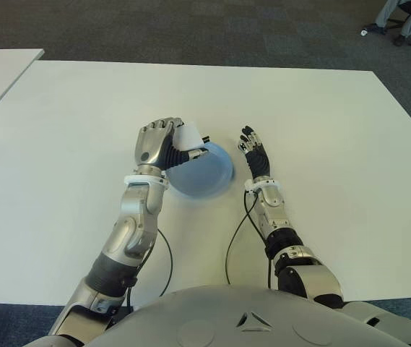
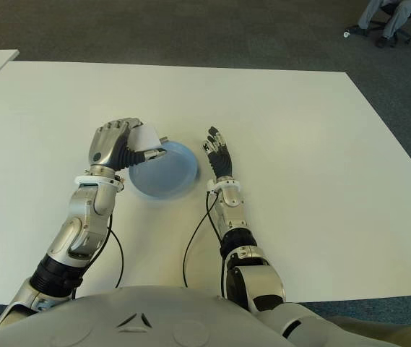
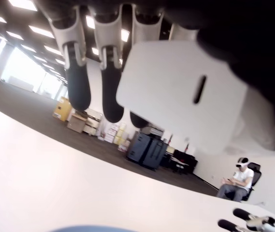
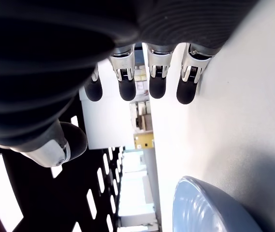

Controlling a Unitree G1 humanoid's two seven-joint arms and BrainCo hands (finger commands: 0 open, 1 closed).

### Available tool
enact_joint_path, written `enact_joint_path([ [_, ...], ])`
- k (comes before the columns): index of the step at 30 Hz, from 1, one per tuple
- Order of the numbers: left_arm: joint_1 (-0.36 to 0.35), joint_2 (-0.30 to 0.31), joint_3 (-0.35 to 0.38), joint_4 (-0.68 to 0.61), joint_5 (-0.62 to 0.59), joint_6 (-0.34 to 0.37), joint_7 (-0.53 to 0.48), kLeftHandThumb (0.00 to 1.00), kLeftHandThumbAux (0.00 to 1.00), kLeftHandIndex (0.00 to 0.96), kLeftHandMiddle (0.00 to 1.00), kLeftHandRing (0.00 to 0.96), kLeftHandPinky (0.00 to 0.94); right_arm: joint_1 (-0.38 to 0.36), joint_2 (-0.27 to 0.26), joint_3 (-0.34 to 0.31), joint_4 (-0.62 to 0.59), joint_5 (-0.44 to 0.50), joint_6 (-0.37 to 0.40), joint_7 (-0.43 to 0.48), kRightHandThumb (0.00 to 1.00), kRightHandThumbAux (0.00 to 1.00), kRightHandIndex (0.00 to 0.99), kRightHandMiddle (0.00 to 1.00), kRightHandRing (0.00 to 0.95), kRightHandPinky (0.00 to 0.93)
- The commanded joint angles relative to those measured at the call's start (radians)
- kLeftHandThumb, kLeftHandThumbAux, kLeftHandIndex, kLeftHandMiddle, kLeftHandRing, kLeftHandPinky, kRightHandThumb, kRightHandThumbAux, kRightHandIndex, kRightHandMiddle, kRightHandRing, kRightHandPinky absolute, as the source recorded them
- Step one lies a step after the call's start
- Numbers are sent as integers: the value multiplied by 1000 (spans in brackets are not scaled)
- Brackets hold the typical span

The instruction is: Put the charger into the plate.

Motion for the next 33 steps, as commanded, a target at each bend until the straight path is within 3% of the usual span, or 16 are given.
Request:
enact_joint_path([
  [1,-34,18,-7,97,-46,-75,16,753,697,442,868,861,836,30,14,-1,12,3,39,-11,0,540,13,43,25,37],
  [12,-90,84,-19,303,-140,-335,86,753,697,442,878,869,843,29,15,0,10,2,49,-19,0,533,14,53,33,43],
  [22,-80,85,-17,349,-167,-400,94,752,697,442,876,867,841,36,15,2,-4,1,48,-29,0,529,4,55,35,48],
  [24,-73,85,-17,362,-171,-400,88,748,695,442,836,832,805,38,15,3,-8,-1,46,-33,0,534,1,55,36,46],
  [26,-66,89,-20,368,-168,-397,80,732,694,432,781,778,754,41,15,3,-12,-1,45,-35,0,540,0,54,36,42],
  [27,-63,95,-26,365,-161,-382,55,688,617,357,645,666,650,43,15,4,-16,-2,43,-35,0,543,0,53,35,39],
  [28,-60,100,-30,361,-155,-371,37,600,544,256,475,491,491,45,14,5,-19,-3,42,-35,0,548,0,52,34,35],
  [31,-54,108,-39,343,-137,-333,-8,456,441,113,224,253,275,48,12,9,-24,-4,40,-33,0,561,0,51,33,29],
  [33,-51,110,-41,336,-133,-322,-18,398,407,69,145,184,218,49,11,10,-26,-4,40,-32,0,567,0,50,32,26],
])
